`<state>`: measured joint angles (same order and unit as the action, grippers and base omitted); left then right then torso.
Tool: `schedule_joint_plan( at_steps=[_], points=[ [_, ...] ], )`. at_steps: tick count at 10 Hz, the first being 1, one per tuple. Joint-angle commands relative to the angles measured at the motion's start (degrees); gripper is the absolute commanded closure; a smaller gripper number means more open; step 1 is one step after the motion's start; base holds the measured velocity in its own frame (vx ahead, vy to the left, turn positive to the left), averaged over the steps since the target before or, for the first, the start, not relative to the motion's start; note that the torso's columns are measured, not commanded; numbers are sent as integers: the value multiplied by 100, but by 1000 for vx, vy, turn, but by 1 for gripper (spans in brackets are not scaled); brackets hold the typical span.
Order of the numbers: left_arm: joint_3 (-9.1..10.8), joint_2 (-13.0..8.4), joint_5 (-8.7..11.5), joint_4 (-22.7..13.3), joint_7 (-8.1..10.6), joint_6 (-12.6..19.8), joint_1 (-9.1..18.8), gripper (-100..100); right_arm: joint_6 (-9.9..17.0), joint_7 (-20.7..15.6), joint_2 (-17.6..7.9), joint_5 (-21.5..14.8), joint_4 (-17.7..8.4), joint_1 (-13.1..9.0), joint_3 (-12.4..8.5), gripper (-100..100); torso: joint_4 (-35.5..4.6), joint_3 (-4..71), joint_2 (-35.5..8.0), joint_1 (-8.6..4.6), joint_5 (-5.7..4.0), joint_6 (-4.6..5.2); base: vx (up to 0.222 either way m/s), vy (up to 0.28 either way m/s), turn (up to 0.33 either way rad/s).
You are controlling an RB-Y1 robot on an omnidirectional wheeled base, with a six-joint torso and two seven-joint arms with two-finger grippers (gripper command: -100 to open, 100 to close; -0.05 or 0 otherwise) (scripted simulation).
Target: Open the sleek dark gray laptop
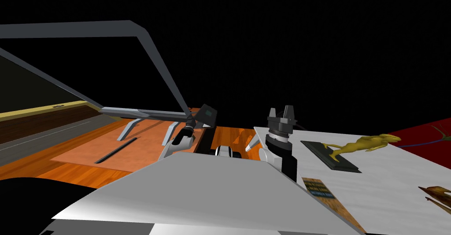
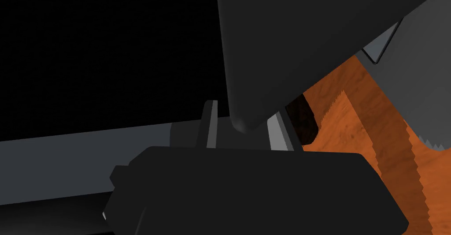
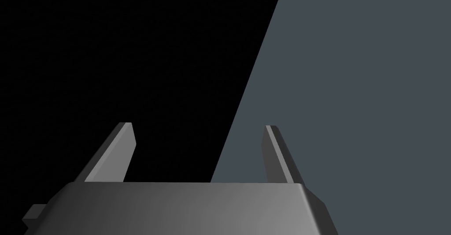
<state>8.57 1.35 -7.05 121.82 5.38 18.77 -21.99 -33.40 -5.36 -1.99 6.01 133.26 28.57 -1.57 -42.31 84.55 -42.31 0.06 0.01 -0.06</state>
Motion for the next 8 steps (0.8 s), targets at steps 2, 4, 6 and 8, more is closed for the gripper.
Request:
schedule_joint_plan(
  at_steps=[2, 4, 6, 8],
  points=[
    [-15, 9, 230, -110, 217, 96, 49, 100, 0, 0, 0, 0, 0, 0, 0, 0, -1, 0, -1, -5, -2, 2, 0, 0, 0],
    [-15, 9, 230, -110, 217, 96, 49, 100, 0, 0, 0, 0, 0, 0, 0, 0, -1, 1, 0, -8, -4, 4, 0, 0, 0],
    [-27, 9, 227, 212, 227, 323, -73, -100, 0, 0, 0, 0, 0, 0, 0, 0, -1, 0, 0, -8, -3, 5, 10, 3, -25],
    [-40, 15, 227, 528, 243, 541, -182, -100, 0, 0, 0, 0, 0, 0, 0, 0, 2, 2, 4, -7, -1, 6, 13, 1, -30]
  ],
)
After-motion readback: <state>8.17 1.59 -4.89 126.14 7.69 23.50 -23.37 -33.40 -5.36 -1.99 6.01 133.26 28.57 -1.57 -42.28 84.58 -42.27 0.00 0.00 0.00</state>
